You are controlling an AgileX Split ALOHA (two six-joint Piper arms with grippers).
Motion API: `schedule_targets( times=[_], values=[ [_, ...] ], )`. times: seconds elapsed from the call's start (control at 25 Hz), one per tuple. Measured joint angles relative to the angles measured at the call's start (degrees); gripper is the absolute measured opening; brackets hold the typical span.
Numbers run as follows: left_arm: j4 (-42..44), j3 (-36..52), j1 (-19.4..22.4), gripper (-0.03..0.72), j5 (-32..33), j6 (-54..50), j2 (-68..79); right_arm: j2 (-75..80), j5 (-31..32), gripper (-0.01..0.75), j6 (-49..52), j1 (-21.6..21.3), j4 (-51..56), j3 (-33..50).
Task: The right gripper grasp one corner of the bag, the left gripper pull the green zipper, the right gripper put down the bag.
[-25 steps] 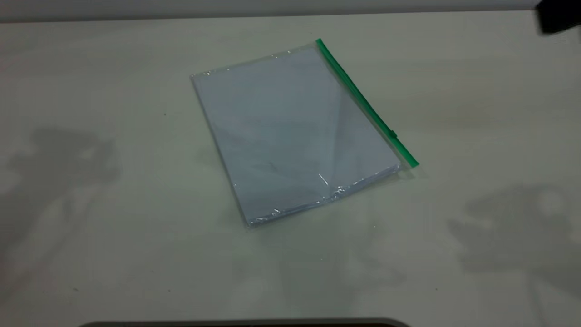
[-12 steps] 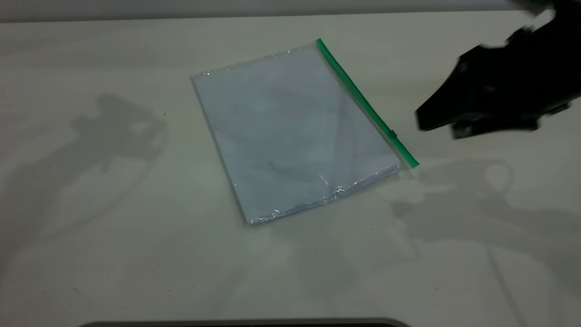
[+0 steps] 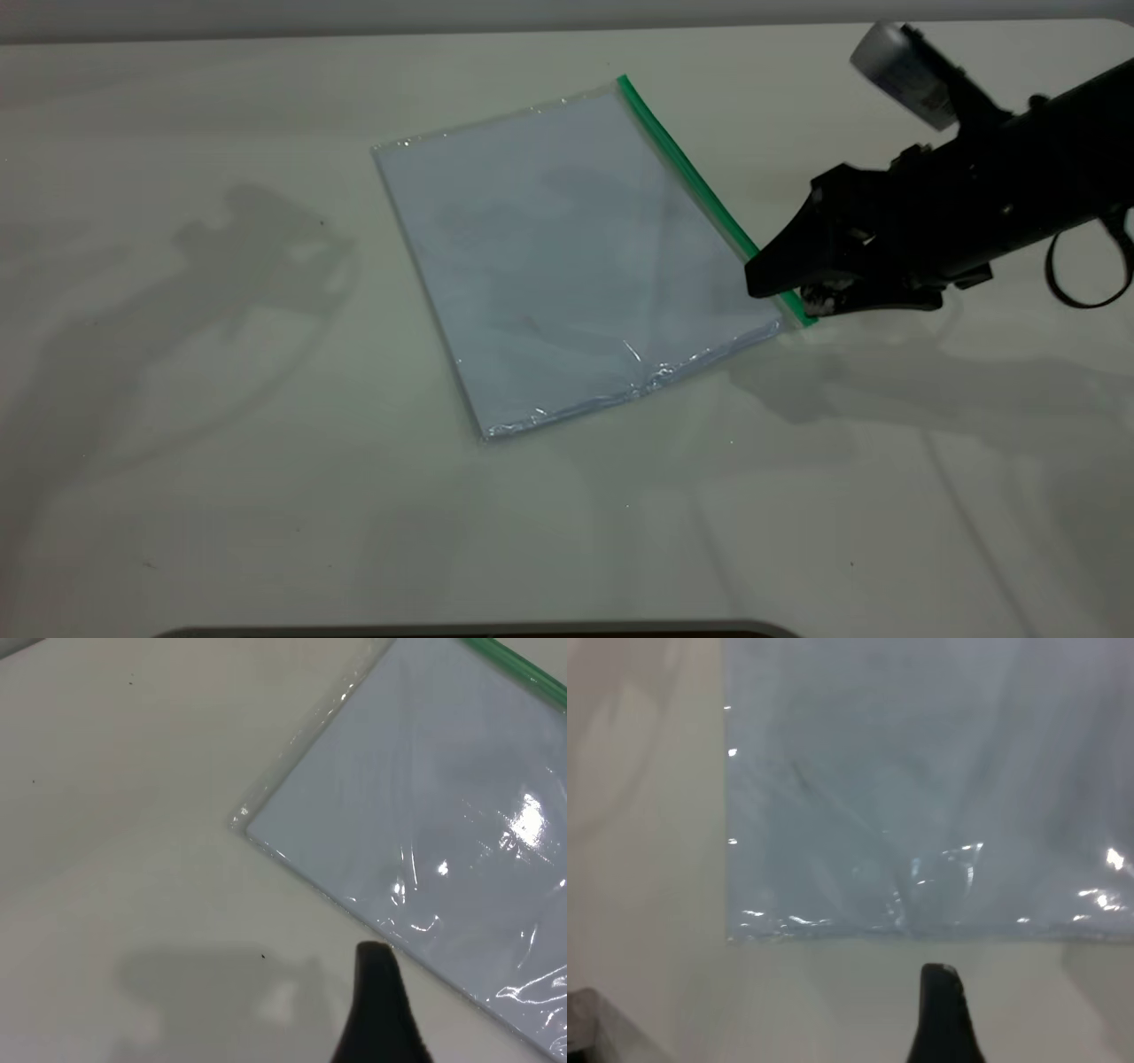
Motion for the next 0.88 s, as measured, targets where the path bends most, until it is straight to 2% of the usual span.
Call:
schedule_targets(
  times=[0.36,0.52,0.88],
  values=[
    [-0.89,0.0,-0.06,0.59,-0.61,0.0,0.0,6.53,0.0,0.578,-1.94,-5.48,1.08,-2.99],
    [-1.31,0.0,-0.06,0.59,-0.74,0.0,0.0,9.04,0.25,0.578,-2.57,-5.53,1.44,-4.05],
    [-1.36,0.0,-0.06,0.59,-1.87,0.0,0.0,12.51,5.03,0.578,-3.65,-5.4,2.82,-7.05]
  ],
)
